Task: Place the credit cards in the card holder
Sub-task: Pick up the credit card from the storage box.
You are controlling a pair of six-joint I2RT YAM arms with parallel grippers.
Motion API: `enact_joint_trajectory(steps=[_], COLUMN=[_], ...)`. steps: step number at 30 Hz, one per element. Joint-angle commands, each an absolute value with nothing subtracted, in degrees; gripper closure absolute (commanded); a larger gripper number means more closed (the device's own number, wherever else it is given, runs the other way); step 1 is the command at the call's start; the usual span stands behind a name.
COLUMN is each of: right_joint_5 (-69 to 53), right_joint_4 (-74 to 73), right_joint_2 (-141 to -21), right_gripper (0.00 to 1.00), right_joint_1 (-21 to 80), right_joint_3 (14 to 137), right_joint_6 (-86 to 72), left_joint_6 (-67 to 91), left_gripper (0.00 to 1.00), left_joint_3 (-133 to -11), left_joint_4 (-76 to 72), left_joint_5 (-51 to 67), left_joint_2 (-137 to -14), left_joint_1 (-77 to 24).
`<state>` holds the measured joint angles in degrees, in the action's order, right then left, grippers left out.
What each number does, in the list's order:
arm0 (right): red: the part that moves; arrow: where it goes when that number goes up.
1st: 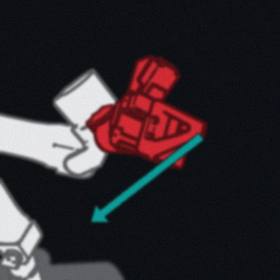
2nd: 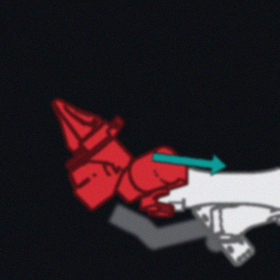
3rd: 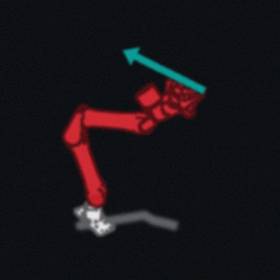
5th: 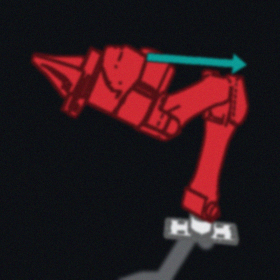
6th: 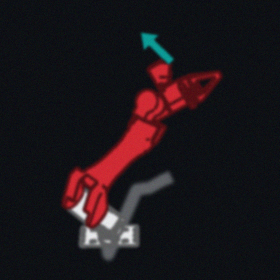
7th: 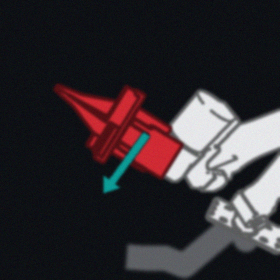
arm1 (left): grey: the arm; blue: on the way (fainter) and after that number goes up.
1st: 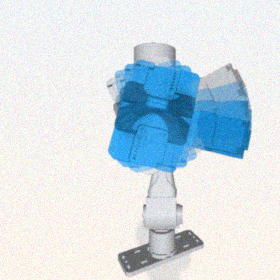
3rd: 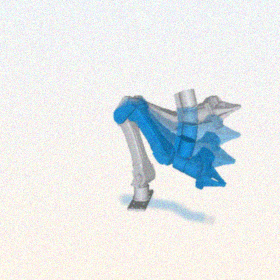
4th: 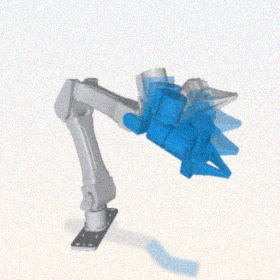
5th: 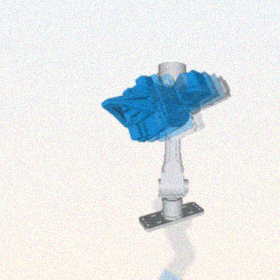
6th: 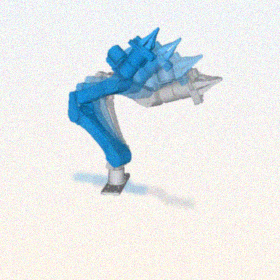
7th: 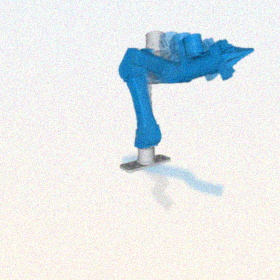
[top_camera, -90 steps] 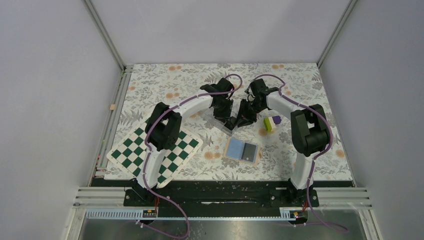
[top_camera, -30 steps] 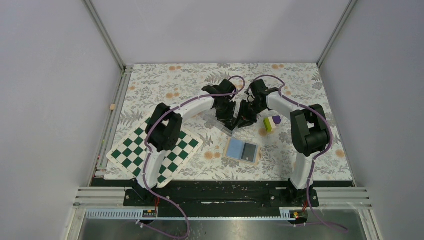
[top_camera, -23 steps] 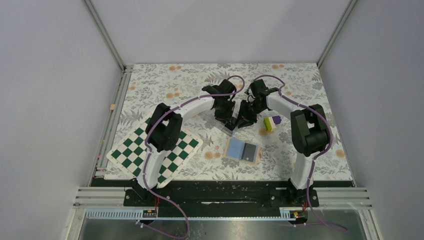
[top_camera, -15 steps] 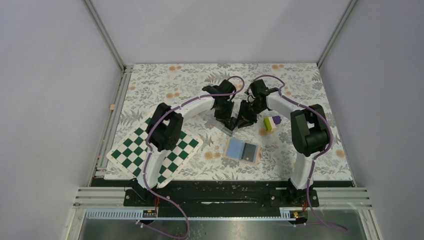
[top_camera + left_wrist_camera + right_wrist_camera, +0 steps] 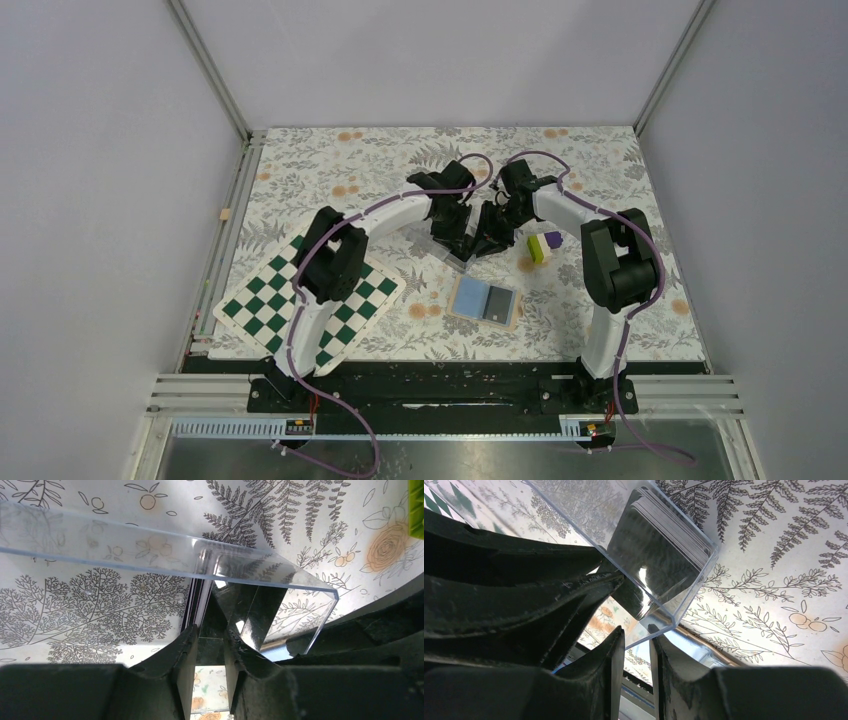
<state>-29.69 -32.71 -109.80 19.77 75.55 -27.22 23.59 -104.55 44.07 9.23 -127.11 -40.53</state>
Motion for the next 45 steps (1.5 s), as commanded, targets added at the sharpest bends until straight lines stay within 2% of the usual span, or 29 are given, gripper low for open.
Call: enact_joint_trajectory(steps=[1, 12, 16, 22, 29, 37, 40, 42, 45], right_joint_5=[-31.29, -31.20, -31.30, -31.51, -31.54, -31.77, -31.74, -31.82, -31.79], right_joint_4=[-32.79, -32.85, -32.85, -32.87, -32.78, -32.87, -32.84, -32.85, -32.80], right_joint_2=[-110.48, -110.30, -110.39, -110.52, -110.51, -110.53, -110.56, -110.56, -110.59], right_gripper=[0.68, 0.68, 0.68, 0.68, 0.68, 0.68, 0.68, 0.68, 0.68], right_joint_1=[20.30, 20.30, 20.38, 20.33, 20.30, 20.30, 20.31, 20.31, 20.31], right_joint_3=[75.24, 74.97, 74.97, 74.89, 74.81, 74.75, 74.71, 74.71, 74.62], right_joint_6=[-26.58, -26.67, -26.57, -26.54, -26.54, -26.46, -26.37, -26.32, -26.28], left_joint_6=[21.81, 20.74, 20.42, 18.85, 19.01, 19.93, 19.95, 19.99, 20.04], left_gripper=[0.73, 0.74, 0.70, 0.58, 0.58, 0.63, 0.57, 0.57, 0.65], left_joint_3=[-107.57, -109.22, -109.41, -110.89, -111.99, -112.24, -112.18, -112.10, -112.14], left_joint_4=[45.09, 47.35, 47.52, 49.28, 49.97, 49.68, 49.60, 49.58, 49.59], left_joint_5=[6.66, 0.86, 0.50, 0.52, 0.24, 1.98, 2.11, 2.33, 3.23], left_joint_2=[-124.01, -122.96, -122.84, -124.30, -126.64, -129.00, -129.38, -129.59, -129.95], left_joint_1=[-42.47, -44.13, -44.23, -44.53, -44.54, -44.53, -44.51, -44.53, -44.51])
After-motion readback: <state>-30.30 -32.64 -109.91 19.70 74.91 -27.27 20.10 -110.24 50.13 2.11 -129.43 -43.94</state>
